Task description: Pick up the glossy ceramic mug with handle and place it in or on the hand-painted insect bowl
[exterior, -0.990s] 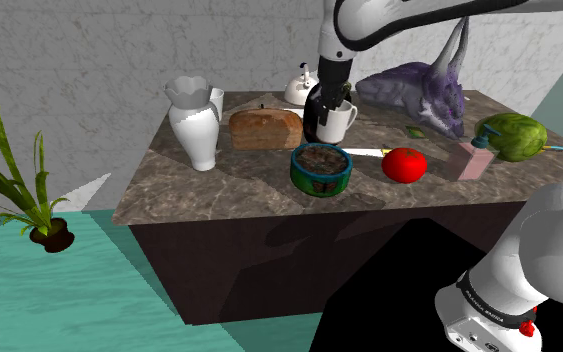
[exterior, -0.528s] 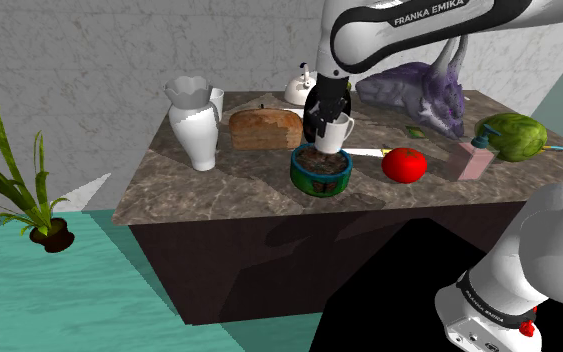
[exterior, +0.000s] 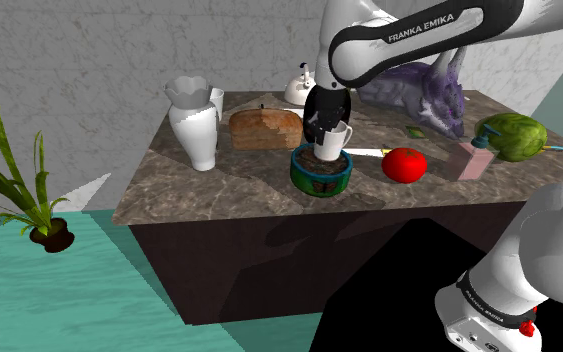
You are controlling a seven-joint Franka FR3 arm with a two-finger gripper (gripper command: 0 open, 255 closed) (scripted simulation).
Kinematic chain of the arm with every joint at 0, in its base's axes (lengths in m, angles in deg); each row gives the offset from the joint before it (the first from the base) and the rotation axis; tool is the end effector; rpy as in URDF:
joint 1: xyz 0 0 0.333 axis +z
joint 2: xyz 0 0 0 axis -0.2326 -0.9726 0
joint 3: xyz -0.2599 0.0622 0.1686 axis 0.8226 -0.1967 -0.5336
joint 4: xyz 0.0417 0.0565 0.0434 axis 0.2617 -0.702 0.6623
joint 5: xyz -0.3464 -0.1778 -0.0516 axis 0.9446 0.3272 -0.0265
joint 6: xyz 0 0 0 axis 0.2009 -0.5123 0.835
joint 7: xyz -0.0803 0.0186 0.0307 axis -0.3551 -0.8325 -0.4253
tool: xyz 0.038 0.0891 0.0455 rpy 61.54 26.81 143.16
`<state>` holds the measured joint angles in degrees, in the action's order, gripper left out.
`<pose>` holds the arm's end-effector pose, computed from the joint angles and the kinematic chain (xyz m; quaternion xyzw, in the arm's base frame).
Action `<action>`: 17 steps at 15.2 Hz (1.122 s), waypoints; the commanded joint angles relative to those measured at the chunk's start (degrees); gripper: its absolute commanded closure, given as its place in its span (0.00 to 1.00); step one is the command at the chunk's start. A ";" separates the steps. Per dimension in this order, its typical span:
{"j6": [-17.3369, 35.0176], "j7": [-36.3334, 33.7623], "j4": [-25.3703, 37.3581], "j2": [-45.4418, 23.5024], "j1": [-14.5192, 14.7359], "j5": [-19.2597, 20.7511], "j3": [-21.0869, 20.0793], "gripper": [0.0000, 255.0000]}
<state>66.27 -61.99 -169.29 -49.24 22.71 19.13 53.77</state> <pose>0.5026 0.0582 0.4508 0.9994 -0.0040 0.0234 0.0246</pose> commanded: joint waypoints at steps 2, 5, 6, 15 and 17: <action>0.06 0.00 -0.03 0.00 0.00 0.00 0.00 1.00; 0.06 0.00 -0.03 0.00 0.00 0.00 0.00 0.00; 0.06 0.00 -0.03 0.00 0.00 0.00 0.00 0.00; -7.22 0.07 5.10 2.14 0.19 -0.18 -0.25 0.00; -7.22 0.07 5.11 2.14 0.19 -0.18 -0.26 0.00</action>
<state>59.12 -61.92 -164.22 -47.13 22.89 18.95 53.51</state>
